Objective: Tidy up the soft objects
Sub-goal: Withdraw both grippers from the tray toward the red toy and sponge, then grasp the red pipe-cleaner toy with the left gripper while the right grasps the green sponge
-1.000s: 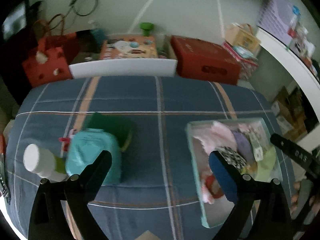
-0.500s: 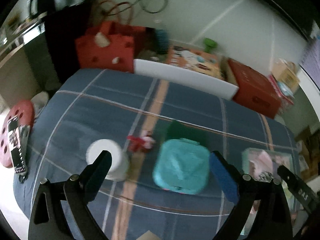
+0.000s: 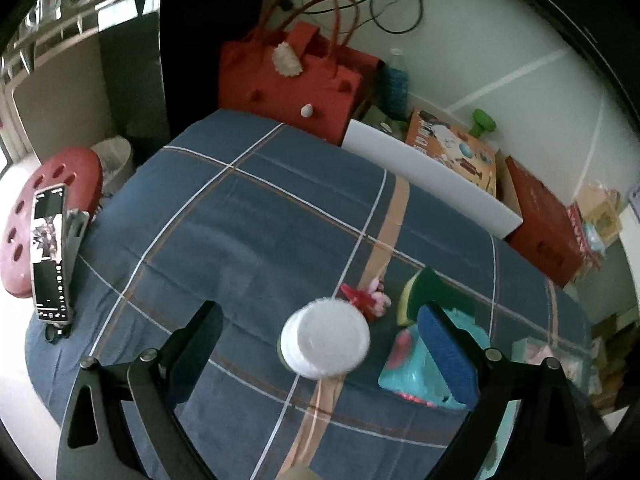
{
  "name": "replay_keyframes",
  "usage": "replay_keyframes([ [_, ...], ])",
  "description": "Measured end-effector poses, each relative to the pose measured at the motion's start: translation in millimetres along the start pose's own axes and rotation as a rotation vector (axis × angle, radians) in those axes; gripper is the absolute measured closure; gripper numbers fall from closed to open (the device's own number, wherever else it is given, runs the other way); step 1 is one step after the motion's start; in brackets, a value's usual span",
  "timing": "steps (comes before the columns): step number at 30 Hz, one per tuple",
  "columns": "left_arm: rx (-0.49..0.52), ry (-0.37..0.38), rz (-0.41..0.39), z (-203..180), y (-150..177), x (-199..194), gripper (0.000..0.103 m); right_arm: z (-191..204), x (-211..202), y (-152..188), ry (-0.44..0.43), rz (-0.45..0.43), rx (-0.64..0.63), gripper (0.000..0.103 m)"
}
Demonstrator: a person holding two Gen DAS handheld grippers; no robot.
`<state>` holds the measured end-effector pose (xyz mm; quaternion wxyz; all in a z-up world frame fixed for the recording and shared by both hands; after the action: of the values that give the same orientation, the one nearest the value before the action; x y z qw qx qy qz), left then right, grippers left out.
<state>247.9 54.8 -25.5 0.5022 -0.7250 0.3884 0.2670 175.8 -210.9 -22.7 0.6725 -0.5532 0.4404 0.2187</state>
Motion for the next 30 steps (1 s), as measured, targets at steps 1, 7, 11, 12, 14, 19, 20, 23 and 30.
replay_keyframes([
  [1,-0.004,0.013,0.014,2,-4,3,0.005,3,2,-1,-0.007,-0.001,-0.006,0.012],
  [7,0.148,-0.056,0.151,2,-28,40,0.005,23,24,-17,-0.088,0.006,-0.021,0.012],
  [11,0.22,-0.075,0.263,-1,-37,68,0.005,31,53,-30,-0.121,0.076,-0.025,0.012],
  [12,0.248,-0.084,0.284,-2,-39,73,0.005,31,59,-33,-0.129,0.091,-0.021,0.013],
  [14,0.257,-0.065,0.343,-4,-39,85,0.005,31,73,-39,-0.149,0.137,-0.013,0.014],
  [19,0.199,-0.01,0.479,-8,-34,112,0.005,32,102,-42,-0.189,0.255,0.013,0.021],
  [20,0.197,-0.011,0.494,-9,-33,116,0.005,34,109,-42,-0.189,0.28,0.01,0.024],
  [23,0.195,-0.013,0.549,-14,-27,128,0.005,38,123,-38,-0.202,0.333,0.018,0.033],
  [30,0.224,-0.047,0.628,-23,-11,150,0.005,42,143,-26,-0.251,0.419,0.055,0.033],
])
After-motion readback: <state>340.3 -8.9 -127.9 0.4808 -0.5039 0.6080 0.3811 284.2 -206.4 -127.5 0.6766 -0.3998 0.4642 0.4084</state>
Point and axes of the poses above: each gripper's, at about its wrist camera, not at the fingertips, and x roughly the way its jaws point, z to its left, y to its underside, the point moved 8 cm from there along x, roughly the way its jaws point, and after that the axes turned 8 degrees about y, right-handed, at the moved point
